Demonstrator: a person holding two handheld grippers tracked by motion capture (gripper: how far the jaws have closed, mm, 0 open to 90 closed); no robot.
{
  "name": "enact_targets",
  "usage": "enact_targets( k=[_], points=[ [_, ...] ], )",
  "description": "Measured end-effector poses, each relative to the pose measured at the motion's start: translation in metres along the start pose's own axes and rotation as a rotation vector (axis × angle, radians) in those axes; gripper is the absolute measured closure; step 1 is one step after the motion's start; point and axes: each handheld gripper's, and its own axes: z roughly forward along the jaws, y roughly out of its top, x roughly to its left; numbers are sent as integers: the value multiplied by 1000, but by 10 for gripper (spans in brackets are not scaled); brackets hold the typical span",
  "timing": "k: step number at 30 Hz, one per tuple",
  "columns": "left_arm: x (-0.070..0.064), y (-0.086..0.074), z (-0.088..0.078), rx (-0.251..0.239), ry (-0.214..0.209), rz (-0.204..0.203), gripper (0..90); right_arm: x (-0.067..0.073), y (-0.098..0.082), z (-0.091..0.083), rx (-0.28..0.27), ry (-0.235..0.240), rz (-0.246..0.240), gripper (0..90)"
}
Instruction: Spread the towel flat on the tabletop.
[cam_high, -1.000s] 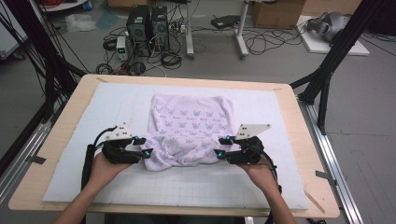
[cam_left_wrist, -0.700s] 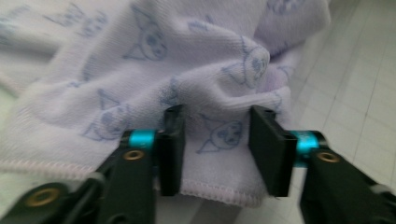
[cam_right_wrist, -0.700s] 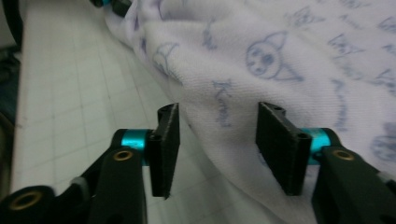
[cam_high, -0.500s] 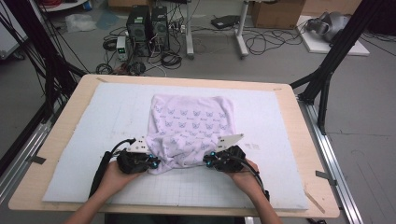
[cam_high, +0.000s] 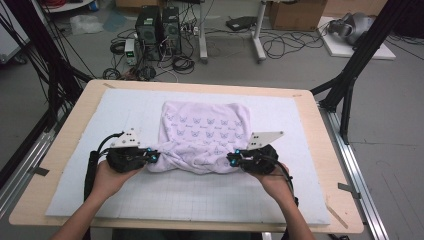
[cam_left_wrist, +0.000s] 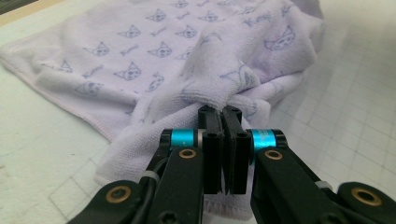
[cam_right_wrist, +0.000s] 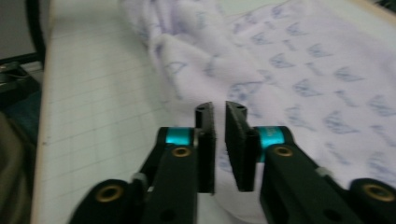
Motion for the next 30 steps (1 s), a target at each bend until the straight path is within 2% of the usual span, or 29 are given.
enact_targets(
  k=[1,3,4,5,8,9,12,16,17,19,20,21,23,24,27,30],
  points=[
    [2,-1,4,7,-1,-5,867,3,-1,6,7,11,-6,736],
    [4,-4,9,5,-8,-44,851,9,-5,18,19,16,-6,647],
    [4,-4,11,8,-9,-54,793,10,-7,24,20,19,0,599],
    [3,-4,11,12,-21,-59,696,12,-9,29,28,17,1,575],
    [-3,-6,11,8,-33,-53,524,15,-13,42,61,10,3,511],
    [-6,-8,12,23,-38,-40,485,15,-14,45,73,9,5,510],
    [-11,-16,20,68,-62,-35,446,17,-16,55,108,6,-5,505],
    [-21,-29,34,135,-84,-6,436,18,-16,62,139,-22,-33,578],
    [-23,-32,38,153,-86,6,439,17,-17,62,140,-28,-36,625],
    [-26,-33,41,163,-65,39,512,14,-17,62,144,-29,-40,724],
    [-25,-33,41,161,-69,49,565,13,-18,62,146,-19,-28,774],
    [-25,-32,41,164,-81,48,673,12,-19,62,156,-7,-25,825],
    [-23,-30,39,164,-85,60,814,12,-19,61,163,1,-34,859],
    [-23,-29,38,153,-82,58,848,13,-18,60,150,5,-43,865],
    [-20,-25,28,117,-75,47,857,13,-13,47,117,13,-49,870],
    [-14,-17,13,74,-63,40,860,10,-6,29,76,1,-47,872]
  ],
)
